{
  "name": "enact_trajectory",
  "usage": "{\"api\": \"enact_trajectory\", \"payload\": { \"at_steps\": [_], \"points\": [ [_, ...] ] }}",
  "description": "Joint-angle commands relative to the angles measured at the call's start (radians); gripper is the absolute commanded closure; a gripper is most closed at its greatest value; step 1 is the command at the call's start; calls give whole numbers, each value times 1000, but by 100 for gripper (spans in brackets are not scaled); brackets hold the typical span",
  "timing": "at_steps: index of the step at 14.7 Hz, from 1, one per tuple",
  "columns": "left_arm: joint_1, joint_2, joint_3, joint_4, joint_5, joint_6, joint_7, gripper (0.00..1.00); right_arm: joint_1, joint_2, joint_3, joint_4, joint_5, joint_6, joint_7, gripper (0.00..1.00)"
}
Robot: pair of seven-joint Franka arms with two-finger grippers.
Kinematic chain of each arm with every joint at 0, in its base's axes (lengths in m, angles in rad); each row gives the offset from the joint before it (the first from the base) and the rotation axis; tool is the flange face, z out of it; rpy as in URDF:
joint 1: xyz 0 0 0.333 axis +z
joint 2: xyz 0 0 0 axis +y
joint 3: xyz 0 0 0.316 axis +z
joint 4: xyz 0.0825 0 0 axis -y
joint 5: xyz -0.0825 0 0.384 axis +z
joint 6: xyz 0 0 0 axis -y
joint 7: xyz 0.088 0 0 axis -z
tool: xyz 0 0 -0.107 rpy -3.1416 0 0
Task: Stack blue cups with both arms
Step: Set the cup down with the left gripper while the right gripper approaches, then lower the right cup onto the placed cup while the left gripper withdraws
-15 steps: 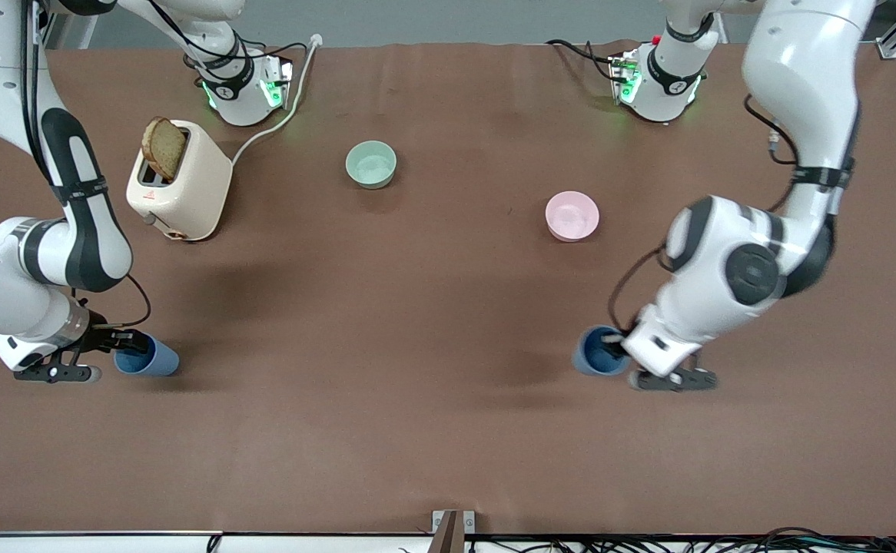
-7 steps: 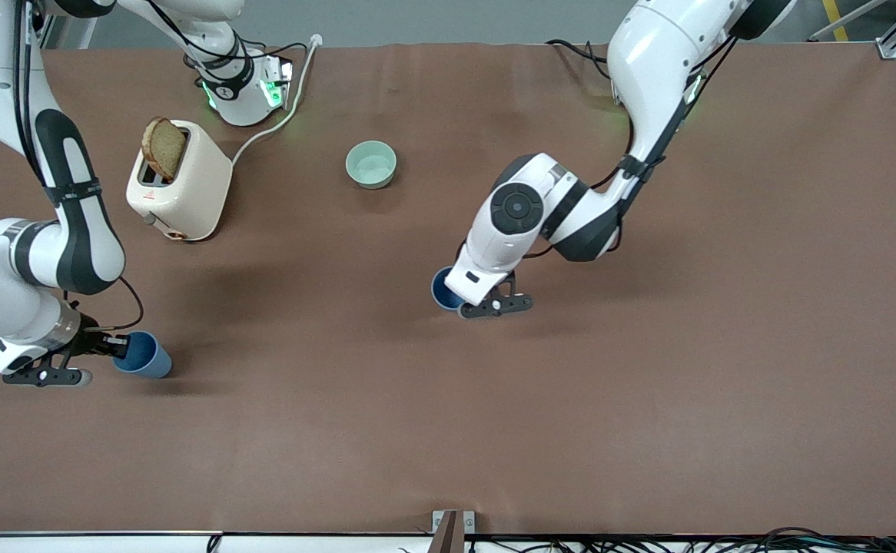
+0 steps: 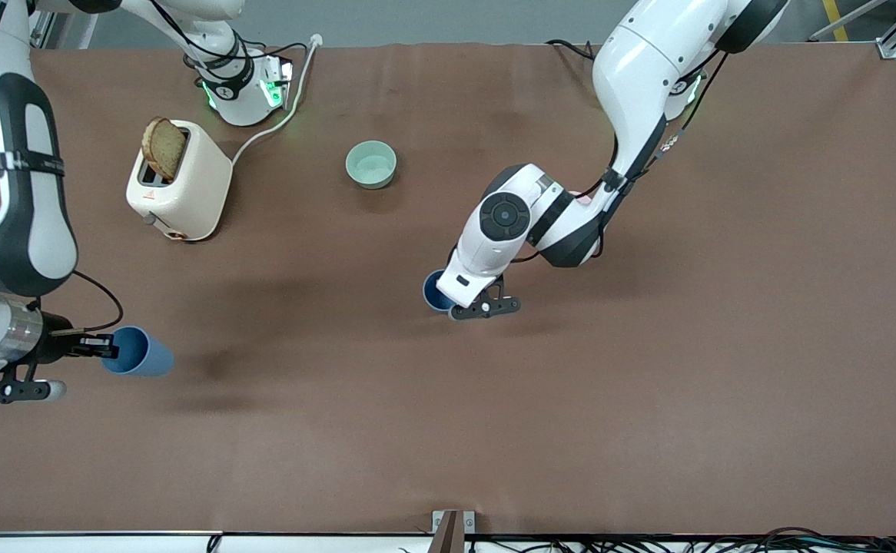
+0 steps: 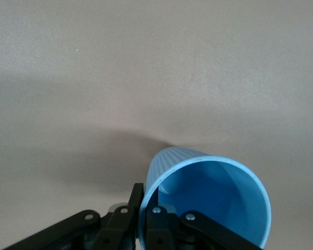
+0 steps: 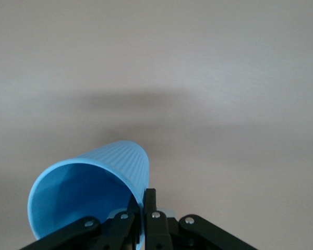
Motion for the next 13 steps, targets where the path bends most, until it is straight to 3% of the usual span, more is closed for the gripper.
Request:
{"api": "enact_trajectory", "payload": {
  "at_steps": [1,3,4,7,11,13],
  "points": [
    [-12,15,9,26,18,4,-19,76,70,-14,2,19,32,-17,113,99],
    [-10,7,9,28,16,4,-18,42,145,-28,6,21,30,-15,241,99],
    [-10,1,9,29,16,2,-19,4,183,-42,6,21,32,-14,312,99],
    [12,-60,13,52,18,-32,-13,0,306,-61,7,19,32,-12,494,99],
    [130,-196,28,155,15,-315,55,0,486,-68,4,19,26,-3,720,98],
    [204,-291,30,154,16,-390,172,0,558,-65,7,17,33,-1,780,98]
  ]
}}
